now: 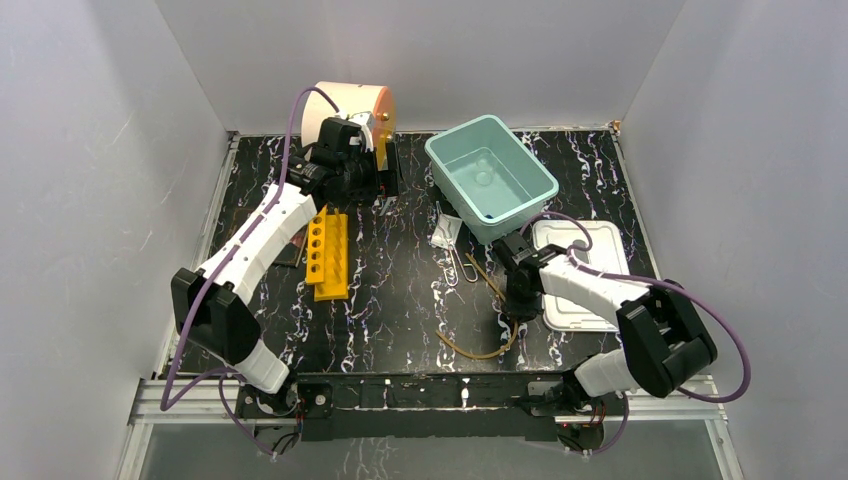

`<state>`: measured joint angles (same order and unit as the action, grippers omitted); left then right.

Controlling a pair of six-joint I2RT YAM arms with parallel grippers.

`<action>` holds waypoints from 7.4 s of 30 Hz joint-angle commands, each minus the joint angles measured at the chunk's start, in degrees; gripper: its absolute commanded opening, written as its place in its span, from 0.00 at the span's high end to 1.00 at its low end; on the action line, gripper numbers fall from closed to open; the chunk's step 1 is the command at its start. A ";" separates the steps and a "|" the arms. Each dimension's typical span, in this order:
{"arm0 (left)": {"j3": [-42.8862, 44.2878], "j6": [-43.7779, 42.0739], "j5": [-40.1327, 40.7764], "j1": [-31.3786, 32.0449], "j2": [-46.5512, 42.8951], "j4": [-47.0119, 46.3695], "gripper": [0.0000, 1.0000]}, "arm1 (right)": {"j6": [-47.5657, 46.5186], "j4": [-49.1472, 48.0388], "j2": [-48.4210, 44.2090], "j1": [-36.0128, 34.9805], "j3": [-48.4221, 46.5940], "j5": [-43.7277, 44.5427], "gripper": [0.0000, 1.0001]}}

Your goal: Organize the chemistry lab equipment

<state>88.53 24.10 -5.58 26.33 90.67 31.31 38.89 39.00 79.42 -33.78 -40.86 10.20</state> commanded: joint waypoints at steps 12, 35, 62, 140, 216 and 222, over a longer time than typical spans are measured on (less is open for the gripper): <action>-2.65 3.36 0.56 -0.05 -2.43 -3.06 0.02 | -11.11 -3.99 -0.27 -1.03 -8.38 -3.35 1.00; -12.15 23.72 -4.24 -7.20 -10.76 -9.26 0.02 | -22.73 -0.60 -5.15 -1.03 -47.84 -12.21 1.00; -12.80 20.02 -4.14 -7.29 -11.81 -9.83 0.02 | -33.62 -10.83 14.39 14.63 -73.12 -0.69 1.00; -14.35 17.67 -3.43 -7.32 -10.61 -8.89 0.02 | -24.93 -1.74 21.84 12.79 -62.46 -14.19 0.43; -12.79 18.53 8.66 -7.28 -11.89 -1.35 0.02 | -20.92 -6.77 34.53 -10.22 -42.40 3.32 0.33; -12.54 18.27 8.85 -7.34 -12.01 -1.34 0.02 | -18.42 -8.06 35.84 -10.12 -41.64 1.20 0.34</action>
<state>74.78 43.00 3.38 18.87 80.62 30.04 17.98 30.98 114.19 -43.79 -81.03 11.75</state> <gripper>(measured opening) 0.982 0.673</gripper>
